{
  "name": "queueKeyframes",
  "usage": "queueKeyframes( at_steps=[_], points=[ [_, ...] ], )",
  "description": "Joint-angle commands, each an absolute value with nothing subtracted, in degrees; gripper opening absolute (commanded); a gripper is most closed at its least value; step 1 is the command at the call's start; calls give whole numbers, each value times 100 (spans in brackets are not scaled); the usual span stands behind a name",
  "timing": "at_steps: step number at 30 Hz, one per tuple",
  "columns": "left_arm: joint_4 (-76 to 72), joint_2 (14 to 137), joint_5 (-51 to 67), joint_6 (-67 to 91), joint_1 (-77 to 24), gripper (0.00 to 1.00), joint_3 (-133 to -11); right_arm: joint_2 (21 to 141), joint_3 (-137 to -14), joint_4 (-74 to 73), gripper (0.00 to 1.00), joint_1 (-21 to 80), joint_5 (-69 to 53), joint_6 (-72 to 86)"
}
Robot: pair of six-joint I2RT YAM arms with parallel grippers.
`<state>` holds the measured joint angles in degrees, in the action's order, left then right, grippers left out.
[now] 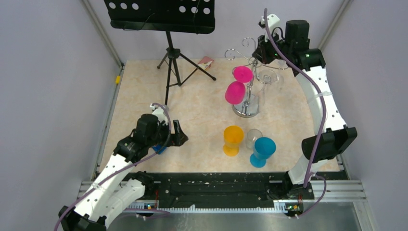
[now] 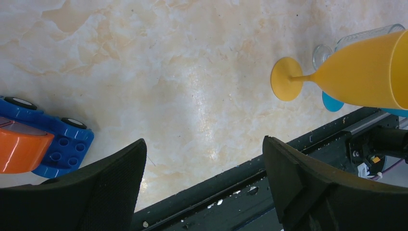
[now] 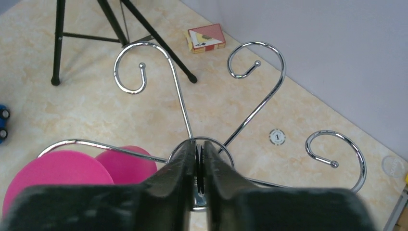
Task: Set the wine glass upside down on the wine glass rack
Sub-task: Adjust the wine rack at the center of the board.
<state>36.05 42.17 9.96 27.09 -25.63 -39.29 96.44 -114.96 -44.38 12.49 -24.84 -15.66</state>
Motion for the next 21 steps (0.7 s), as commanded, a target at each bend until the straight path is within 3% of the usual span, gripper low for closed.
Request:
queueKeyframes(
  at_steps=[1, 4, 7, 12, 21],
  points=[
    [3446, 4204, 942, 2733, -2542, 93, -3978, 9342, -11160, -3645, 24, 1247, -1828, -1124],
    [3431, 4188, 942, 2733, -2549, 92, -3973, 9283, -11163, -3572, 50, 1247, -1538, -912],
    [3428, 4194, 940, 2733, -2548, 92, -3968, 9275, -11286, -3641, 62, 1242, -1403, -650],
    [3428, 4183, 933, 2733, -2547, 92, -3967, 9103, -11321, -3542, 71, 1255, -1319, 164],
    [3428, 4158, 941, 2733, -2549, 92, -3965, 8766, -11343, -3719, 73, 1251, -747, 1657]
  ],
)
